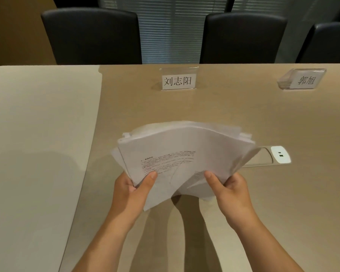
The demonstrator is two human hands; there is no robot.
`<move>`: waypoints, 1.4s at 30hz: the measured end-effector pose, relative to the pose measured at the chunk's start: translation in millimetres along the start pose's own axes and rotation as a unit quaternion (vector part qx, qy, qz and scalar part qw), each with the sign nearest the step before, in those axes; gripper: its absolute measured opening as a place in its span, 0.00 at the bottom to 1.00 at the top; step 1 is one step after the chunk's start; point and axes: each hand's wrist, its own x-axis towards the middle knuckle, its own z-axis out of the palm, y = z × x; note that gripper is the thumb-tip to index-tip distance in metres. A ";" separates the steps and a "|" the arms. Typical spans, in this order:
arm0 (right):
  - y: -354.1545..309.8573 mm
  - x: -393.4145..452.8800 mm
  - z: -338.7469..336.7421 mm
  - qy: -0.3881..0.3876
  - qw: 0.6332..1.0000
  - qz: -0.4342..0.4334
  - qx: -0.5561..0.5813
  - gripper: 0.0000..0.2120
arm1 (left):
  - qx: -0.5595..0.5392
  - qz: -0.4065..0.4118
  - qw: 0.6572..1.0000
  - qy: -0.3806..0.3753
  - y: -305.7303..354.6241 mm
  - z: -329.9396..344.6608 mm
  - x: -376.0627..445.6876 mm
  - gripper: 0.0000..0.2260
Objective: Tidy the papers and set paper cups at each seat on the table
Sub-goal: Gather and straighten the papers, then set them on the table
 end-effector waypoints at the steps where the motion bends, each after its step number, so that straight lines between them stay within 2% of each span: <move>1: -0.3 -0.7 1.3 0.006 1.000 -0.002 -0.002 0.08 | -0.004 0.006 1.000 0.004 1.2 2.7 -0.9 0.12; 5: -4.8 -3.6 3.0 0.014 1.000 -0.021 0.012 0.09 | -0.006 0.044 0.999 0.021 7.2 4.7 -2.4 0.13; 9: -11.1 -0.2 -9.2 -0.038 0.999 -0.025 0.007 0.20 | 0.013 0.070 0.997 0.006 2.4 -10.1 4.8 0.18; 11: -15.9 2.5 -14.4 -0.047 0.998 -0.033 -0.006 0.22 | 0.012 0.085 0.996 -0.004 4.8 -16.1 8.6 0.19; 15: -16.3 1.0 -6.5 -0.054 0.998 -0.037 -0.024 0.22 | -0.004 0.085 0.996 0.000 4.1 -10.2 8.3 0.16; 18: -12.4 0.2 -1.9 -0.028 0.999 -0.043 -0.002 0.22 | -0.013 0.080 0.997 0.009 3.5 -4.0 5.2 0.18; 21: -18.2 2.7 -8.3 0.001 0.997 -0.070 0.005 0.26 | -0.019 0.124 0.992 0.026 12.4 -9.6 8.8 0.15; 25: -33.2 1.5 -9.6 -0.004 0.994 -0.103 -0.031 0.22 | -0.033 0.138 0.990 0.019 24.3 -5.8 7.1 0.20; 31: -55.4 -7.0 0.9 -0.018 0.986 -0.160 -0.043 0.25 | -0.008 0.170 0.985 0.030 27.4 -1.1 4.2 0.22; 33: -52.9 -6.1 0.2 -0.010 0.987 -0.156 -0.034 0.24 | -0.013 0.174 0.984 0.028 29.2 -3.3 4.7 0.23; 38: -46.9 -6.1 -0.2 0.004 0.989 -0.146 -0.020 0.22 | -0.010 0.123 0.992 0.002 28.2 3.3 -3.8 0.17; 42: -36.9 1.9 -6.7 0.001 0.994 -0.113 0.006 0.22 | -0.007 0.114 0.993 0.014 20.1 -2.3 -1.2 0.16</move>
